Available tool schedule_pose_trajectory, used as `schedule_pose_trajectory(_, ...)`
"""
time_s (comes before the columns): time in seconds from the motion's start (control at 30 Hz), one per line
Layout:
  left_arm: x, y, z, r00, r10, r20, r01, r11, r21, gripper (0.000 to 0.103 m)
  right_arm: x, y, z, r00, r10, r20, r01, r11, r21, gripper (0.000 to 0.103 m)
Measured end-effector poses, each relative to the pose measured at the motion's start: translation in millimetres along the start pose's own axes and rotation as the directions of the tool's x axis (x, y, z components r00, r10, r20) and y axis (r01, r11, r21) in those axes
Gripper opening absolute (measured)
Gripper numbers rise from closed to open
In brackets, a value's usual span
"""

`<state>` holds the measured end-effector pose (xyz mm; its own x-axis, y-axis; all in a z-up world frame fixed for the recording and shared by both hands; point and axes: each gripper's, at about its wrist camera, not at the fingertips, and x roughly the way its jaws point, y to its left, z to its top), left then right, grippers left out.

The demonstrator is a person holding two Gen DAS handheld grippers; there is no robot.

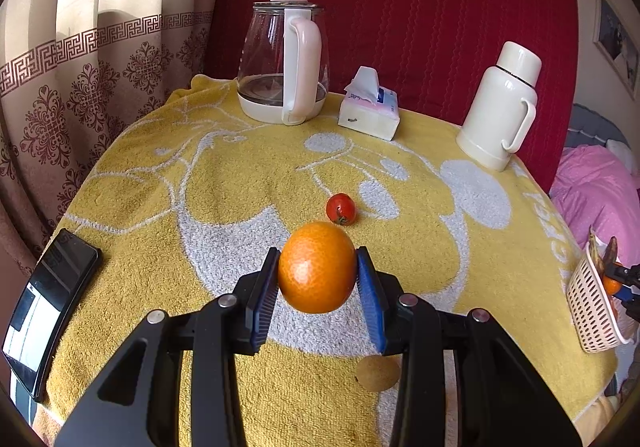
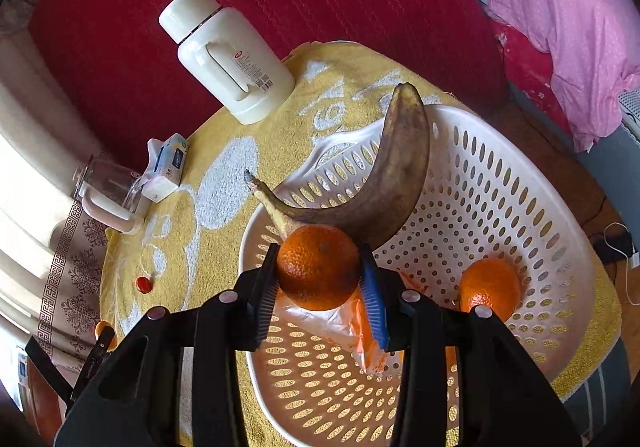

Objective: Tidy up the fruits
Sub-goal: 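Lower the orange into the white basket and open the right tool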

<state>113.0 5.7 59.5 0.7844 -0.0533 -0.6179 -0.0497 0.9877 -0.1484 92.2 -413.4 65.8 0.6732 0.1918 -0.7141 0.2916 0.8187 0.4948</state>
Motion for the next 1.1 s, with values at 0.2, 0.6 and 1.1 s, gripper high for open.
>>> schedule_pose_trajectory(0.2,-1.2,-1.8,-0.7,1.0,-0.005,0.003,0.005,1.0,0.004,0.038,6.7,1.8,1.6,1.0,0.006,-0.028,-0.006,1.0,0.002,0.04)
schedule_pose_trajectory(0.6,-2.7,-5.1,-1.4,1.0,-0.015,0.008,0.015,1.0,0.016,0.038,-1.5,-17.4,4.3,0.999,0.043,-0.005,-0.042,0.995,0.092,0.041)
schedule_pose_trajectory(1.1,-3.8,-7.5,-1.9,1.0,-0.017,0.011,0.017,1.0,0.021,0.038,-22.3,-35.5,16.7,0.998,0.037,0.057,-0.046,0.987,0.155,0.068)
